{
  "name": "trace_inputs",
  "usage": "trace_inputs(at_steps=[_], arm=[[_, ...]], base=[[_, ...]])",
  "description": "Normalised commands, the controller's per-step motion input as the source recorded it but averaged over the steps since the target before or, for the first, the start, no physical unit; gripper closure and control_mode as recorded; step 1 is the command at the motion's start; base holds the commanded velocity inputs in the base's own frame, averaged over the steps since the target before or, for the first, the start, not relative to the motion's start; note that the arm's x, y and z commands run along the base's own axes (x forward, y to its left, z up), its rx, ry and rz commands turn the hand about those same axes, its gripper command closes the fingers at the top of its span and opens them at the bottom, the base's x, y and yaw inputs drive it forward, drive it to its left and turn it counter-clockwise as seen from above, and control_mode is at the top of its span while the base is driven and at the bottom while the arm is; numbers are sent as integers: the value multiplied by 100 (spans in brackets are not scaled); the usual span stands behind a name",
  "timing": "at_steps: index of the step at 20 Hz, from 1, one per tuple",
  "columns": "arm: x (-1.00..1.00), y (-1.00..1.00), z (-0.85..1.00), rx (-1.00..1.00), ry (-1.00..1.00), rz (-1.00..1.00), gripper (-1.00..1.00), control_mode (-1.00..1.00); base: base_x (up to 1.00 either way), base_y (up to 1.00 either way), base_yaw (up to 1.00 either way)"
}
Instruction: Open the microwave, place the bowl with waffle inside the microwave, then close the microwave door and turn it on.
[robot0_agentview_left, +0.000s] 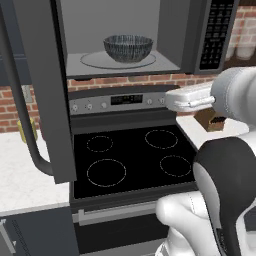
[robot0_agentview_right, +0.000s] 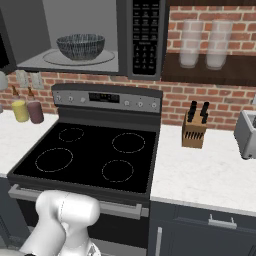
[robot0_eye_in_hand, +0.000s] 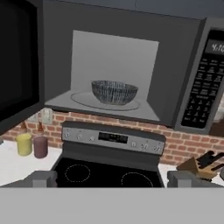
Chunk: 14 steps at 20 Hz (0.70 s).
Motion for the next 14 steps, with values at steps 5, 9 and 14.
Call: trace_inputs(at_steps=[5,9,14], arm=[[-21,55,0,-3,-29,-1,-100,-100],[-27,59,0,-6,-20,-1,-100,-100],[-35,51,0,-3,-21,0,-100,-100]], base=[[0,0,0],[0,0,0],[0,0,0]])
